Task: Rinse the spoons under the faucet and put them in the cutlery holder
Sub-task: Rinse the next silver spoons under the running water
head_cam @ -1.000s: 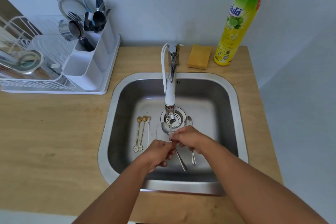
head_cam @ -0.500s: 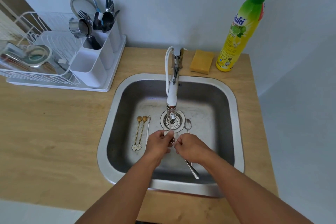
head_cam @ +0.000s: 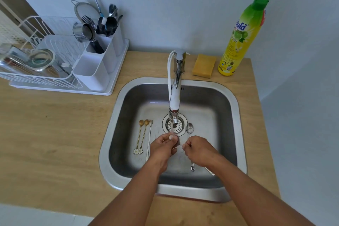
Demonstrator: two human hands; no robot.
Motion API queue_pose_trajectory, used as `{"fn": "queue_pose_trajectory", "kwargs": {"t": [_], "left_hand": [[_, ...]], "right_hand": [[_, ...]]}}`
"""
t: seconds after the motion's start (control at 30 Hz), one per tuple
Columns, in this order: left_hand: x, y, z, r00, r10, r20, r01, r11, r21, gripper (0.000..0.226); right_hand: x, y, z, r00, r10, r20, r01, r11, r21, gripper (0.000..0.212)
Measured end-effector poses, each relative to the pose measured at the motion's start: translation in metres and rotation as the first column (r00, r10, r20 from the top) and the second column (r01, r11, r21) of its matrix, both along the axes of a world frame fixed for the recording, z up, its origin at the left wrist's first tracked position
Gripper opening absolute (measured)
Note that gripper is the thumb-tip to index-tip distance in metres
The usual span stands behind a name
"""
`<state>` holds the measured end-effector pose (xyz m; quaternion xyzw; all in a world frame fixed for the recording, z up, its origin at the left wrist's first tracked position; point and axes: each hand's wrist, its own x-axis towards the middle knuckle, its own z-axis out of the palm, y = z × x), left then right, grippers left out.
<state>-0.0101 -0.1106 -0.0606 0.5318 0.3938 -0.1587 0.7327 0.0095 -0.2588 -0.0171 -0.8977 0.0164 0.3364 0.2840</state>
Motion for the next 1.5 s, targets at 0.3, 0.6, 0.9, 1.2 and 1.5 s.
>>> {"fn": "queue_pose_trajectory", "kwargs": {"t": [0.3, 0.6, 0.9, 1.2, 1.5], "left_hand": [[0.011, -0.007, 0.001, 0.986, 0.168, -0.006, -0.168, 0.984, 0.062, 0.016], [0.002, -0.015, 0.004, 0.987, 0.155, -0.042, -0.157, 0.984, -0.078, 0.009], [0.015, -0.015, 0.010, 0.945, 0.300, -0.130, -0.325, 0.906, -0.272, 0.024], [0.004, -0.015, 0.001, 0.968, 0.222, -0.119, -0.250, 0.911, -0.329, 0.030], [0.006, -0.004, 0.004, 0.973, 0.209, -0.100, -0.229, 0.936, -0.268, 0.040]], "right_hand": [[0.005, 0.002, 0.005, 0.998, -0.064, 0.020, 0.063, 0.996, 0.056, 0.031], [-0.001, 0.002, 0.007, 0.996, -0.085, 0.020, 0.084, 0.996, 0.040, 0.032], [-0.001, 0.005, 0.017, 0.987, -0.157, 0.036, 0.153, 0.984, 0.089, 0.026], [-0.013, 0.012, 0.012, 0.992, -0.129, -0.010, 0.129, 0.988, 0.085, 0.029], [-0.022, 0.004, 0.004, 0.982, -0.186, -0.042, 0.190, 0.972, 0.140, 0.025]]}}
